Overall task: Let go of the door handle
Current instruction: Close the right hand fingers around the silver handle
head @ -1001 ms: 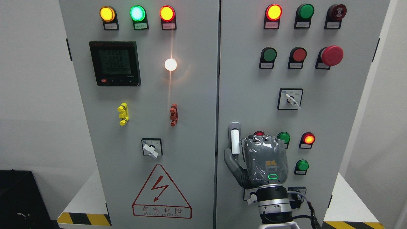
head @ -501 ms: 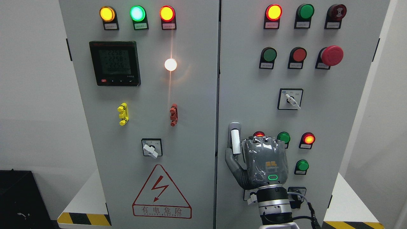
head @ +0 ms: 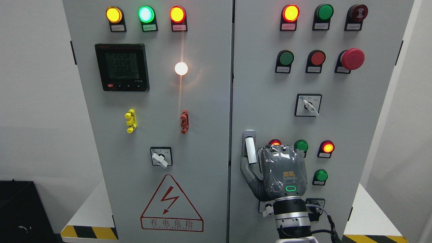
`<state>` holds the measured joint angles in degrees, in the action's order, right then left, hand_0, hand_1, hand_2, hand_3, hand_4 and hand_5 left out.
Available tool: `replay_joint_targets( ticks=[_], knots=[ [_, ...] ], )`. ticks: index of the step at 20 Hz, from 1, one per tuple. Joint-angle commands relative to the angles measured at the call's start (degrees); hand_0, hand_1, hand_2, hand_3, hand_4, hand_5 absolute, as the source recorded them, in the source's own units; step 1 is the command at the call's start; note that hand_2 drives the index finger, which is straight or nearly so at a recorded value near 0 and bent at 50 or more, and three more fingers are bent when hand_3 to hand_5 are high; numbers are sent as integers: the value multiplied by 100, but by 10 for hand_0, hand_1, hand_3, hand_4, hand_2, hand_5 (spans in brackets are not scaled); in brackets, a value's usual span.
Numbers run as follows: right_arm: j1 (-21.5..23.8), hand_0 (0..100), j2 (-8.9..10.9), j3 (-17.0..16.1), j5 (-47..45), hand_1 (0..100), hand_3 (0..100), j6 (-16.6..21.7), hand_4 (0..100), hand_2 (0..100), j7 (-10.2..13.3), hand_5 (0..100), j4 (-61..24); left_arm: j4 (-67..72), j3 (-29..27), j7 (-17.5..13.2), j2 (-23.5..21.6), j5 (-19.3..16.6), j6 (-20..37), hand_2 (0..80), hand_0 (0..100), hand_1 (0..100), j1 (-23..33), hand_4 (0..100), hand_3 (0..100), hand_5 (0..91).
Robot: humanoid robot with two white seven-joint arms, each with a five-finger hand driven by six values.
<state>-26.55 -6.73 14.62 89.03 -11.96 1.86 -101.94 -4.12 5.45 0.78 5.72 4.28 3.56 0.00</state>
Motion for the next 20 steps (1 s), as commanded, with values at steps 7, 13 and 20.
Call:
replay_joint_targets(
  ticks=[7,13,20],
  knots=[
    [1,467,14,-3,0,423,1000,-70,1000,979,-2,1000,-19,-1,0,1,0,-6,5,0,120,556,97,0,0,0],
    [10,451,14,-3,0,430,1000,-70,1000,978,-2,1000,-19,-1,0,1,0,3,5,0,120,556,97,0,0,0],
    [10,443,5,-12,0,420,1000,-70,1000,977,7,1000,-19,-1,0,1,0,3,5,0,120,556,97,0,0,0]
  ],
)
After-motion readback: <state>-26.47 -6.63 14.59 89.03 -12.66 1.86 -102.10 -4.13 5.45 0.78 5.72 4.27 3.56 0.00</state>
